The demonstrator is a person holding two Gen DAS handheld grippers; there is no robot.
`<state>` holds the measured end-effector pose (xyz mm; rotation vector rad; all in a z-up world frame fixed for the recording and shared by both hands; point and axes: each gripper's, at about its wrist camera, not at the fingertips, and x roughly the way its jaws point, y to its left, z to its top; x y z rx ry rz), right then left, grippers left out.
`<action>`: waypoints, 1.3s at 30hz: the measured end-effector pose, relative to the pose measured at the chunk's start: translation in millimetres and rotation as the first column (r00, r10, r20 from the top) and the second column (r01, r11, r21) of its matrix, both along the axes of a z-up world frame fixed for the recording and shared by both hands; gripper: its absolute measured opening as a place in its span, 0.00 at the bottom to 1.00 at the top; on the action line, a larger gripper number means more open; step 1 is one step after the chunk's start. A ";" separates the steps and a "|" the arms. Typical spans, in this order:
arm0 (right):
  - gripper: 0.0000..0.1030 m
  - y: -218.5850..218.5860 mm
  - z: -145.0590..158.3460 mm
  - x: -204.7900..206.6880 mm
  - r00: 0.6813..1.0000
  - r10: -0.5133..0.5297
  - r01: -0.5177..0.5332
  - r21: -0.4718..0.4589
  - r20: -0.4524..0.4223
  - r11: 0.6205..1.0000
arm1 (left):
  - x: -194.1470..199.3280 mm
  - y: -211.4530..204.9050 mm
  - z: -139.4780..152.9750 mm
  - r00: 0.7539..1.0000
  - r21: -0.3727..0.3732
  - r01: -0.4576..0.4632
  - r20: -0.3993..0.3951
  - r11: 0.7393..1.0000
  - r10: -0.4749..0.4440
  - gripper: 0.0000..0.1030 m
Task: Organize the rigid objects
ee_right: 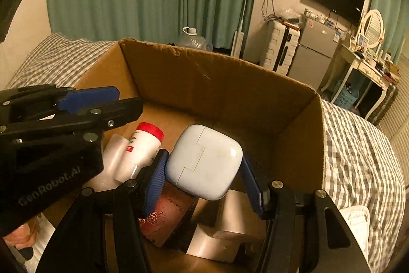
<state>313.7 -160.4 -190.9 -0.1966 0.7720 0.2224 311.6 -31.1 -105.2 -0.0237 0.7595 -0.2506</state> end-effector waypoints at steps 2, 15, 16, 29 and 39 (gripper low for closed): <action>0.54 -3.9 2.0 -0.6 1.000 -0.012 0.012 0.007 -0.004 1.000 | 2.7 3.0 4.7 1.000 0.005 -0.020 0.007 1.000 0.020 0.30; 0.75 -17.7 81.4 -42.1 0.986 -0.067 0.059 0.056 0.152 0.997 | -32.8 19.3 86.9 0.990 -0.058 -0.070 0.117 0.996 0.076 0.49; 0.76 -18.0 90.6 -47.0 0.983 -0.071 0.062 0.060 0.167 0.996 | -39.7 21.5 97.7 0.988 -0.064 -0.073 0.132 0.995 0.081 0.50; 0.99 -3.3 202.0 -147.5 0.912 -0.049 0.028 0.059 0.406 0.998 | -138.2 45.2 186.2 0.940 -0.056 -0.127 0.311 0.990 0.138 0.60; 1.00 0.9 229.5 -235.7 0.873 -0.078 0.042 0.085 0.481 0.995 | -216.1 50.8 212.9 0.909 -0.057 -0.108 0.399 0.993 0.122 0.60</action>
